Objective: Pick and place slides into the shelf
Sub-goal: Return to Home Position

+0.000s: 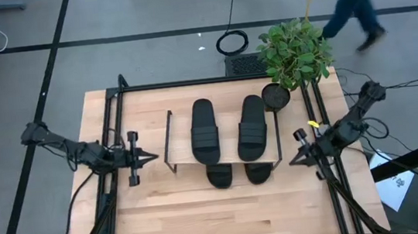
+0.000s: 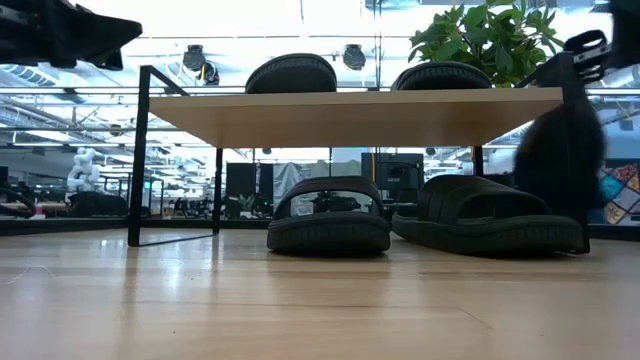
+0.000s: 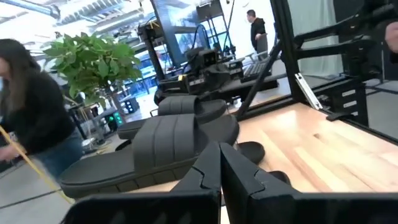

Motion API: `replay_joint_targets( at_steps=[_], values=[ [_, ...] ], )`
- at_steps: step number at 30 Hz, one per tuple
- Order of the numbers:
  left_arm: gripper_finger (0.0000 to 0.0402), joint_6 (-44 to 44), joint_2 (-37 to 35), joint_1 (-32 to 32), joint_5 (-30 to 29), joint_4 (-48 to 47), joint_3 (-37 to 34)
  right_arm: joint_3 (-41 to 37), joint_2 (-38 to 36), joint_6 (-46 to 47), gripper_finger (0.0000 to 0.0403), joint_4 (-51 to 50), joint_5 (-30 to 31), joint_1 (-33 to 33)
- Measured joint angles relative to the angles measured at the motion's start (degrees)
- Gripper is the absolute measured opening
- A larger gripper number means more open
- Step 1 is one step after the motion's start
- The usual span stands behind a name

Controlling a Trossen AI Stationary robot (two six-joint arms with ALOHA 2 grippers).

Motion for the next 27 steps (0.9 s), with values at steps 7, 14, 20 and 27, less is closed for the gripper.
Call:
replay_joint_targets(
  at_steps=[7,14,20,27],
  values=[
    [0.0,0.19,-0.02,10.08,6.73,-1.21,0.0,0.97,-0.25,-1.12,0.0,2.97,-3.55,-9.3],
    [0.0,-3.64,-0.07,19.95,17.86,-4.02,0.0,-0.2,-0.22,1.7,0.0,-1.22,-11.43,-17.38],
    [0.0,-5.45,-0.07,23.31,20.93,-4.58,0.0,-1.67,-0.23,2.61,0.0,-0.89,-18.14,-19.5],
    [0.0,-7.8,0.0,24.69,20.86,-7.88,0.0,-1.93,-0.25,3.14,0.0,-2.4,-17.93,-20.43]
  ],
)
